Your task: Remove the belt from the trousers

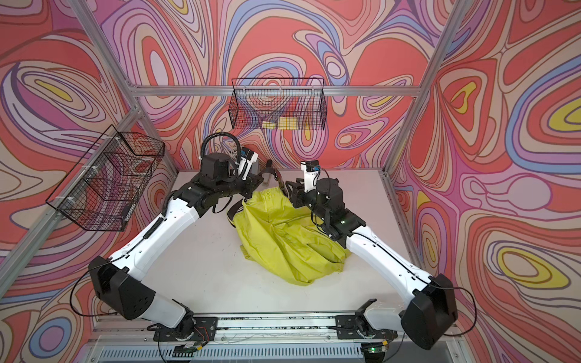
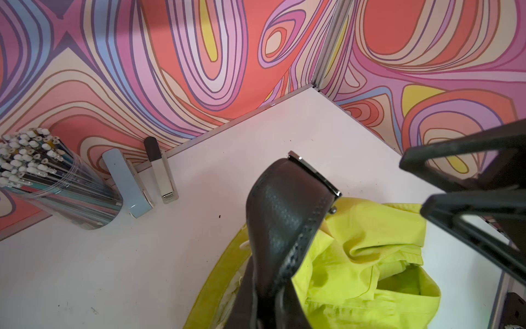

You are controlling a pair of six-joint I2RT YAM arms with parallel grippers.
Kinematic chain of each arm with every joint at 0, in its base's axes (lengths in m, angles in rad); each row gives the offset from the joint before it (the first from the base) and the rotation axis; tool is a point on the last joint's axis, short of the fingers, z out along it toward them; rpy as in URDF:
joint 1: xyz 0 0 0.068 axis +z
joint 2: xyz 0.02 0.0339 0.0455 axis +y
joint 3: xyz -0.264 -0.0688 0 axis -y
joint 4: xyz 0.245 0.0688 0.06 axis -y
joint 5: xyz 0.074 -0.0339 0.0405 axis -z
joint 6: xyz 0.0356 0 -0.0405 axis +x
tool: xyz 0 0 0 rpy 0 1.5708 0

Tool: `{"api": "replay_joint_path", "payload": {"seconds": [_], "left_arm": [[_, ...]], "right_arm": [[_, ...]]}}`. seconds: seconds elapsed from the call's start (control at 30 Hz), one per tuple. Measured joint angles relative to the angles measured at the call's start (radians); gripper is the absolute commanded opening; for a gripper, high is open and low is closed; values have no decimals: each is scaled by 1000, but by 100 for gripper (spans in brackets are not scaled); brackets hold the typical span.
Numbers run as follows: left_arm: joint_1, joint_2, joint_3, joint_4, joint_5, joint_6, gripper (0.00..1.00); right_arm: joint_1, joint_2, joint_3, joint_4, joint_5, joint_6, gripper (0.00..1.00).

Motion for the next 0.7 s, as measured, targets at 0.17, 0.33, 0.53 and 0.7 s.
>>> {"api": "replay_joint_path", "payload": {"seconds": [0.17, 0.33, 0.53, 0.7], "left_arm": [[0, 0, 0, -19, 8, -14, 0], [0, 2, 14, -38, 19, -14, 0], [0, 2, 26, -62, 28, -14, 0], [0, 2, 27, -69, 29, -14, 0]], "right_arm": [[31, 62, 70, 4, 4, -76, 39], [55, 115, 113, 1, 5, -150, 43], [71, 161, 149, -3, 5, -204, 33], [71, 178, 156, -12, 5, -229, 28]]}}
